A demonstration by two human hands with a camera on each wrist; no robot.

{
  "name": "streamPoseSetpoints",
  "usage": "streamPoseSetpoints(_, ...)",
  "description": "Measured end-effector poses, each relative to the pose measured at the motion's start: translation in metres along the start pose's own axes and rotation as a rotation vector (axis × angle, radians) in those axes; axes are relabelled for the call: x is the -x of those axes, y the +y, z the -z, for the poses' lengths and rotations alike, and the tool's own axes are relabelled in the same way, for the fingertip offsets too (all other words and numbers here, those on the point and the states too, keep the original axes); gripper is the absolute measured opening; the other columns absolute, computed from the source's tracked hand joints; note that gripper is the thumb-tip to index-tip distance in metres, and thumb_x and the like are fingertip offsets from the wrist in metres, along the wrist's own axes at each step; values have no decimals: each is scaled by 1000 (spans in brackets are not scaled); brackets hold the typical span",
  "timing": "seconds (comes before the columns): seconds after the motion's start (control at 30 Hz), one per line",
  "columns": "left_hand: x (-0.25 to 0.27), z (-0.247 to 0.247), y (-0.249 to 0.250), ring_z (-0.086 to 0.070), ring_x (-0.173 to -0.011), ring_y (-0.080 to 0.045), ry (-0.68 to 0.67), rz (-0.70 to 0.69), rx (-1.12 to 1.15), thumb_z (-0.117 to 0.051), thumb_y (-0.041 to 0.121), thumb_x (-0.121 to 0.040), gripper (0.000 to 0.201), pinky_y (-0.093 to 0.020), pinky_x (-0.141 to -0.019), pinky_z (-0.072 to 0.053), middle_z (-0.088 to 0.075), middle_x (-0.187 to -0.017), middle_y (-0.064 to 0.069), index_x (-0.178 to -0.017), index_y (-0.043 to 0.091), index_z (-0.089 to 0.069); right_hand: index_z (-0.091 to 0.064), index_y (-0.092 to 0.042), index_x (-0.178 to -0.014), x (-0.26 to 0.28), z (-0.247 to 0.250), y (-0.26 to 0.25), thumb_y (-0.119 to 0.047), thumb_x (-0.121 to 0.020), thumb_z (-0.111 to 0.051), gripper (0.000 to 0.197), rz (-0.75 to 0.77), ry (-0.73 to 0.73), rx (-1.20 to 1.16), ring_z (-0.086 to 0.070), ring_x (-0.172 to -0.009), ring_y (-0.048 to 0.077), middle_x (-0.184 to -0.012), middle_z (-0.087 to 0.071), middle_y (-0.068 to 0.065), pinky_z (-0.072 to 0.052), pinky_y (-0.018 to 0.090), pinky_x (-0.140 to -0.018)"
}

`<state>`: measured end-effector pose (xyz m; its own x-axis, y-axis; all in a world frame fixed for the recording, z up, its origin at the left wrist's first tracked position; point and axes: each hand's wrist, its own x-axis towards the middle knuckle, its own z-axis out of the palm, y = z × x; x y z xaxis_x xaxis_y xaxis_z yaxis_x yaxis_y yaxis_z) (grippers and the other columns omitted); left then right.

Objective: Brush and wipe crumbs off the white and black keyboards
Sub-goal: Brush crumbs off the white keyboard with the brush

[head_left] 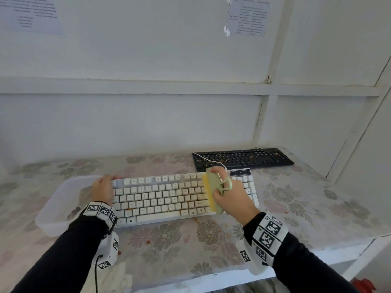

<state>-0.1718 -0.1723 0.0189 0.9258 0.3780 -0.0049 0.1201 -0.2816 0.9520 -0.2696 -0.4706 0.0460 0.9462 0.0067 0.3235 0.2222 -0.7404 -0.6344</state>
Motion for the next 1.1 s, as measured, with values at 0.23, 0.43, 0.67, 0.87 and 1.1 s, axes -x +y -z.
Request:
streamPoseSetpoints(0.23,-12,-3,-9,-37,-52,32,19,19,42,-36,12,-98,34,3,-49,-32,-32,-46,54,-72,30,-47,-39,-26,-123,2,-20,7,1,-87,-49,46,86,4,-62,-48,-46,6,-59,-50,-6,-33,12,-40)
streamPoseSetpoints(0.43,-23,-5,-17,-52,-58,-11,27,45,89,-41,18,-96,26,-19,-55,-31,-54,-61,-1,-74,23,-53,-46,-27,-114,-2,-6,-4,-1,-84,-46,39,-82,-57,-76,-49,-51,12,-68,-56,1,-40,17,-39)
streamPoseSetpoints(0.67,-6,-7,-8,-60,-65,-12,51,18,192,-39,14,-94,29,-21,-49,-40,-55,-70,-1,-78,10,-63,-39,-15,-128,-16,-32,-27,0,-90,-49,42,150,45,-138,-47,-44,5,-63,-53,-1,-35,11,-40)
streamPoseSetpoints(0.87,-9,-7,-9,-59,-78,-32,31,70,219,-43,19,-91,27,-29,-60,-43,-61,-74,-8,-79,12,-66,-41,-27,-121,-5,-34,-22,0,-86,-48,45,-29,-152,-130,-40,-36,5,-57,-47,-3,-32,14,-37)
streamPoseSetpoints(1.1,-1,-3,-3,-61,-76,-33,31,62,227,-45,21,-91,26,-27,-60,-44,-60,-73,-5,-79,14,-67,-38,-23,-128,-23,-26,-31,-1,-87,-49,48,95,60,-152,-48,-44,7,-62,-54,0,-34,12,-39)
